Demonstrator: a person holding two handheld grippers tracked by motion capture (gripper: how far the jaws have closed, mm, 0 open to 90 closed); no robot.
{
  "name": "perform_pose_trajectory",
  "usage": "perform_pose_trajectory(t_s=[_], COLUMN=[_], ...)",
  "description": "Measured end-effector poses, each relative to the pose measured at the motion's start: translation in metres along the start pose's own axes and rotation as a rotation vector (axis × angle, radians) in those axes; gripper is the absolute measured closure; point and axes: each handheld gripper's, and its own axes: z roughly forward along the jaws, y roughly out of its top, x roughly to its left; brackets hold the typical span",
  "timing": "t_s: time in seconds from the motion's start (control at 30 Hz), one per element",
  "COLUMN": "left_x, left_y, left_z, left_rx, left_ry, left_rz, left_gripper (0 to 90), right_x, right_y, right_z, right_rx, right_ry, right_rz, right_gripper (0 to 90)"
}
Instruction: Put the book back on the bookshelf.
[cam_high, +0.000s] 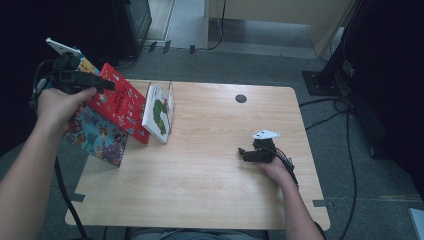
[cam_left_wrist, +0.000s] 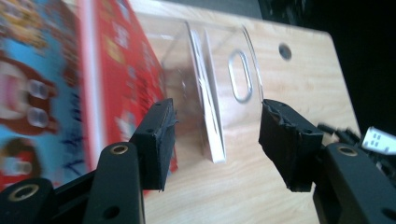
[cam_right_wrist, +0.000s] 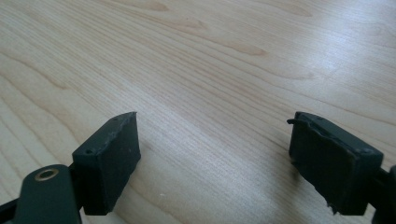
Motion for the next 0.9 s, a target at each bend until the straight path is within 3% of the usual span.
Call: perform_pose_trajectory(t_s=[0.17,0.5,0.9], left_x=[-0.016,-0.044,-0.054], left_y=[-0.015,-0.052,-0.103], left_z=[0.016,0.054,0.095], left_rx=[0.026,0.092,0.143], left_ry=[0.001,-0.070,-0.088], left_rz=[0.042,0.116,0.163], left_gripper=[44.5,43.2,42.4], right_x=[0.000,0.000,0.000], right_y=[0.000,0.002,0.003], right_z=[0.000,0.003,0.004], right_rx=[0.006,0.005,0.007], right_ry=[0.016,0.052,0.054], right_rz=[-0.011,-0.046,-0.048], right_gripper=[13.9,13.3,13.1])
